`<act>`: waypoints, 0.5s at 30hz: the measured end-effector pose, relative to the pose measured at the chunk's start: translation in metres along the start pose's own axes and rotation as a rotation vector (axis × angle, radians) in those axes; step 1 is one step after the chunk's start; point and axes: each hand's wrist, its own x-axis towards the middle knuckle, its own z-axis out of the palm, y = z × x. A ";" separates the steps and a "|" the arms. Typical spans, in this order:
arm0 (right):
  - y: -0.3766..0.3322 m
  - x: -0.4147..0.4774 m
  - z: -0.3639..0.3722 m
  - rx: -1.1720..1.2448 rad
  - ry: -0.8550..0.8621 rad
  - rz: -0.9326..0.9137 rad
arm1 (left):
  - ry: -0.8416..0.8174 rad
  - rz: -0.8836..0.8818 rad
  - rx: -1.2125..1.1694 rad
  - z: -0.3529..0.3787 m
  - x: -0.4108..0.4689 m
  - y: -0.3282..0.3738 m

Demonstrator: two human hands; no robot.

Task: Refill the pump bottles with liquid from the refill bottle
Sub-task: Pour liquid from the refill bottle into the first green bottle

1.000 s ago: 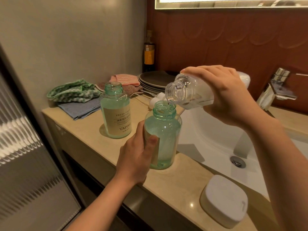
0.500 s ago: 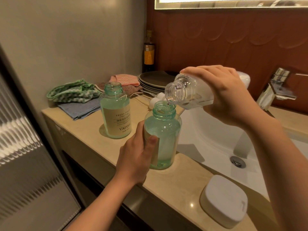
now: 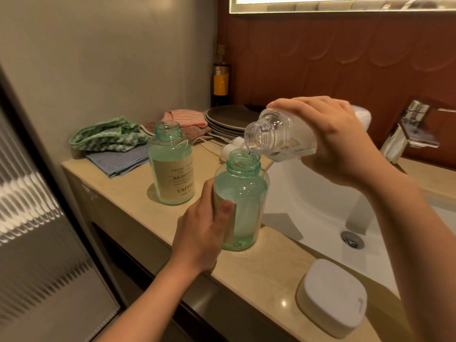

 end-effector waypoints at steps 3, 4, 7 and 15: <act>-0.001 0.000 0.000 0.002 -0.001 -0.003 | -0.001 -0.001 0.003 0.000 0.000 -0.001; -0.001 0.000 0.000 0.002 0.000 -0.004 | 0.000 -0.002 0.002 0.000 0.000 -0.001; 0.000 0.000 0.000 0.005 0.003 -0.003 | 0.001 -0.011 0.003 0.000 0.000 0.000; -0.001 0.000 0.000 0.000 0.006 -0.006 | 0.001 -0.015 0.001 0.000 -0.001 -0.001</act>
